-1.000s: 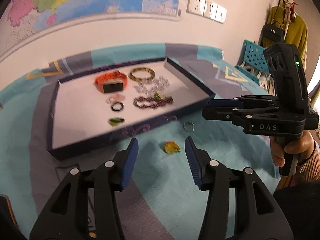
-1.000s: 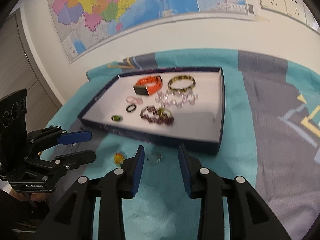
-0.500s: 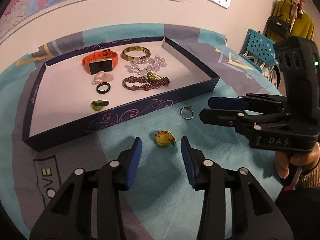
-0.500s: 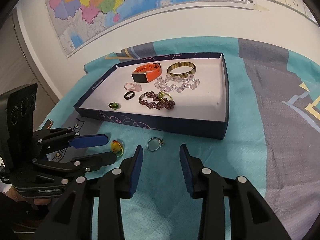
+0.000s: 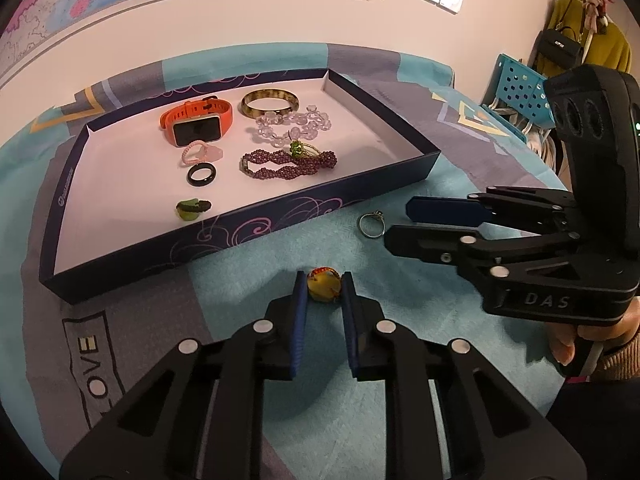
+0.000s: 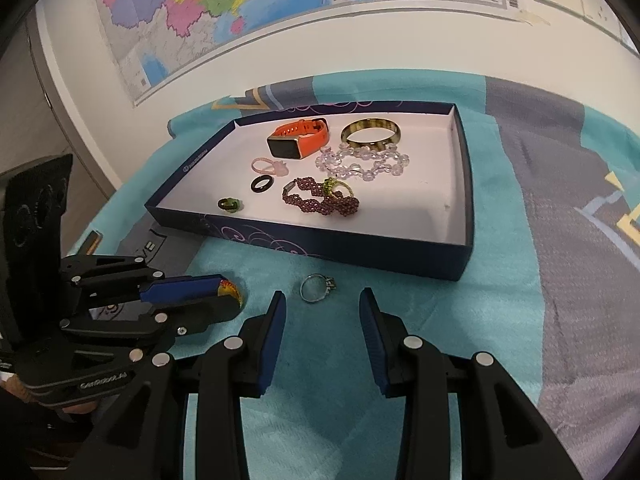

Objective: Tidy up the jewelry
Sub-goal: 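Grasp the amber-stone ring with the left gripper while the right gripper grasps the silver ring, then carry the amber ring over the box with the left gripper while the right gripper carries the silver ring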

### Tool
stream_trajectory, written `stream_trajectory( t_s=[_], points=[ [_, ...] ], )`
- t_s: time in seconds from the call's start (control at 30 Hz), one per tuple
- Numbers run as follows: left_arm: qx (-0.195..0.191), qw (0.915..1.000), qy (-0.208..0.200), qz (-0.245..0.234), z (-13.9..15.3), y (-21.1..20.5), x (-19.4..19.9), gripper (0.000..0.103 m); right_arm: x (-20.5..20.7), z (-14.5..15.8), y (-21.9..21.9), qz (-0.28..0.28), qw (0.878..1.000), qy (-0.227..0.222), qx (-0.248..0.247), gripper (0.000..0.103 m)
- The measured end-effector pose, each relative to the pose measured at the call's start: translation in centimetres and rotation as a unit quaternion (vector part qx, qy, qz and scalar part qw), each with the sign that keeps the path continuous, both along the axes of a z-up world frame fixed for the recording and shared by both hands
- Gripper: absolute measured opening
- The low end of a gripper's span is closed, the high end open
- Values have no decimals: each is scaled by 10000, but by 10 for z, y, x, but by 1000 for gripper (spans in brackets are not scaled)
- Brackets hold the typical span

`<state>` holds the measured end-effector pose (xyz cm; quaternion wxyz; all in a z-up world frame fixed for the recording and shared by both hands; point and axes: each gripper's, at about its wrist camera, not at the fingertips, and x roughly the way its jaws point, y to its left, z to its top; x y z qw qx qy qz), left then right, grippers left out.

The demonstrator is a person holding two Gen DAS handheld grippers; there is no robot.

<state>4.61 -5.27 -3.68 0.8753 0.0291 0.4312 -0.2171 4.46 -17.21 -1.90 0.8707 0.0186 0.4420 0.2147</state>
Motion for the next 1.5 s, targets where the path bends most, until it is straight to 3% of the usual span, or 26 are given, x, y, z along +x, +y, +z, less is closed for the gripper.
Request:
stream_trajectory(
  t_s=[0.3, 0.53, 0.73, 0.8, 0.83, 1.13, 1.27, 1.5],
  points=[
    [-52, 9998, -41, 196, 3, 14, -6, 17, 4, -3, 22, 132, 9985, -102, -530, 35],
    [-92, 9995, -18, 308, 2, 23, -6, 17, 5, -3, 30, 165, 9965, -177, -797, 19],
    [-108, 9994, -51, 333, 4, 25, -6, 17, 4, -3, 32, 172, 9958, -217, -869, 18],
    [-107, 9993, -70, 349, 6, 26, -7, 17, 4, -2, 31, 160, 9961, -224, -837, 10],
    [-112, 9993, -76, 351, 6, 26, -7, 17, 4, -1, 29, 160, 9967, -198, -765, 0],
    [-125, 9993, -91, 346, 9, 28, -8, 17, 4, -2, 19, 101, 9990, -31, -441, 0],
    [-128, 9993, -85, 347, 9, 28, -8, 17, 5, 0, 15, 92, 9999, 79, -56, 10],
    [-125, 9993, -71, 335, 8, 28, -8, 17, 4, -2, 31, 220, 9985, -53, -490, 9]
  ],
)
